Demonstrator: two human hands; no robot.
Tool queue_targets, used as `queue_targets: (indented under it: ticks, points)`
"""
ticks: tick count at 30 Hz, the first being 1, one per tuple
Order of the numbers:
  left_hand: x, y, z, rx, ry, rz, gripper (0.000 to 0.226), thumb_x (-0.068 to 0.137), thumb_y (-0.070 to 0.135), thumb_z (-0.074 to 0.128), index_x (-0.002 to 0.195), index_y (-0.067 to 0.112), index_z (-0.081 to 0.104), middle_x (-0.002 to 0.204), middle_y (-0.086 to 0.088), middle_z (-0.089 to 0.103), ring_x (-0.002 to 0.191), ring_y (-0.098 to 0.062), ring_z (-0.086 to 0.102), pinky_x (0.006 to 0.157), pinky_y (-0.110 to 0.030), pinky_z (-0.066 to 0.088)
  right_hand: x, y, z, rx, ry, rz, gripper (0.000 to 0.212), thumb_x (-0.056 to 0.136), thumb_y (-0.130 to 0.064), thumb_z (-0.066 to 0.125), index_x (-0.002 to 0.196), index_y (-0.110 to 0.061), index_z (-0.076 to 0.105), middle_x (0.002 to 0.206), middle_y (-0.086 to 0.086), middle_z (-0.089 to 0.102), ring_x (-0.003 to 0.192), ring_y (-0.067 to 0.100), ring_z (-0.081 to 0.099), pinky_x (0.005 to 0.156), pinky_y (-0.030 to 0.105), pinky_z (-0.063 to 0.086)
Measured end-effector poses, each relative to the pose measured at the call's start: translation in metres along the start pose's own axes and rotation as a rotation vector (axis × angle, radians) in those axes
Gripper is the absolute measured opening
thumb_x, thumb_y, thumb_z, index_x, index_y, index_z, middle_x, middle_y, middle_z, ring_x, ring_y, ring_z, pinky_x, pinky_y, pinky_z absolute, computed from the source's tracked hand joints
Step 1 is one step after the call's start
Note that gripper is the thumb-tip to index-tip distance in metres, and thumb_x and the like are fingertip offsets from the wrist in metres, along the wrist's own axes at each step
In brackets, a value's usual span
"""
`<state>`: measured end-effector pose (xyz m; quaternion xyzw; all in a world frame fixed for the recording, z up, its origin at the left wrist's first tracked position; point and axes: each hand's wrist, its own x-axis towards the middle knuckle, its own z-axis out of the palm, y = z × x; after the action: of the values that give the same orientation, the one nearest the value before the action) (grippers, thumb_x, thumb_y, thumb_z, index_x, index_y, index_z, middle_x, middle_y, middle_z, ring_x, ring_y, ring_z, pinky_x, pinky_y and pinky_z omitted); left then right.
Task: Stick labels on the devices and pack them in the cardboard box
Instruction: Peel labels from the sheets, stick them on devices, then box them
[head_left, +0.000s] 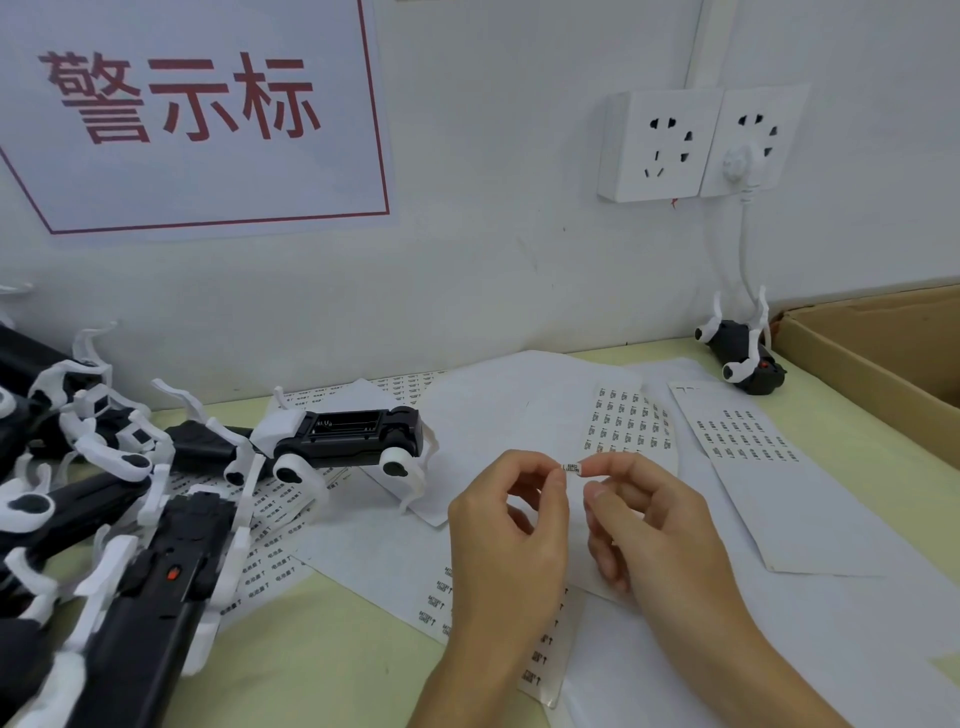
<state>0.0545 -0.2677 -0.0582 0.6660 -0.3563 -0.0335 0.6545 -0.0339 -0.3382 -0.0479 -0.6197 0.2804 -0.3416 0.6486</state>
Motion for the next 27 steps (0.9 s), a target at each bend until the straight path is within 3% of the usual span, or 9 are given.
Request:
queue_targets:
  ticks: [4,8,18,27]
  points:
    - [-0.0004,-0.0011,0.0004,0.034,0.011,0.012,0.011,0.083,0.02,0.06,0.076,0.026,0.066,0.072,0.015,0.066,0.073,-0.009,0.064,0.054,-0.013,0.043,-0.0013,0.0051,0.0005,-0.156,0.059,-0.079,0.026,0.096,-0.01,0.058,0.09,-0.033,0.068,0.06,-0.004,0.056,0.047,0.014,0.047,0.045,0.025,0.04]
    - [-0.0001,-0.0036,0.0001,0.054,0.019,-0.004,0.02,0.088,0.01,0.066,0.076,0.026,0.067,0.072,0.015,0.066,0.074,-0.009,0.063,0.055,-0.012,0.042,0.0001,0.007,-0.0013,-0.268,0.126,-0.166,0.022,0.094,-0.012,0.061,0.093,-0.034,0.065,0.055,-0.006,0.057,0.044,0.009,0.048,0.045,0.017,0.041]
    - [0.0003,-0.0026,-0.0016,0.06,-0.054,-0.021,0.026,0.093,0.004,0.062,0.077,0.024,0.067,0.074,0.013,0.067,0.074,-0.009,0.062,0.057,-0.014,0.043,-0.001,0.0049,0.0012,-0.245,0.092,-0.184,0.02,0.091,-0.02,0.067,0.086,-0.039,0.068,0.063,-0.001,0.062,0.047,0.016,0.052,0.048,0.028,0.044]
    - [-0.0002,-0.002,-0.0004,0.02,-0.049,-0.025,0.016,0.09,0.018,0.058,0.079,0.026,0.067,0.076,0.014,0.068,0.074,-0.01,0.063,0.057,-0.015,0.044,-0.0011,0.0033,0.0014,-0.2,0.081,-0.102,0.018,0.087,-0.018,0.071,0.072,-0.027,0.073,0.055,-0.004,0.061,0.042,0.01,0.05,0.044,0.017,0.04]
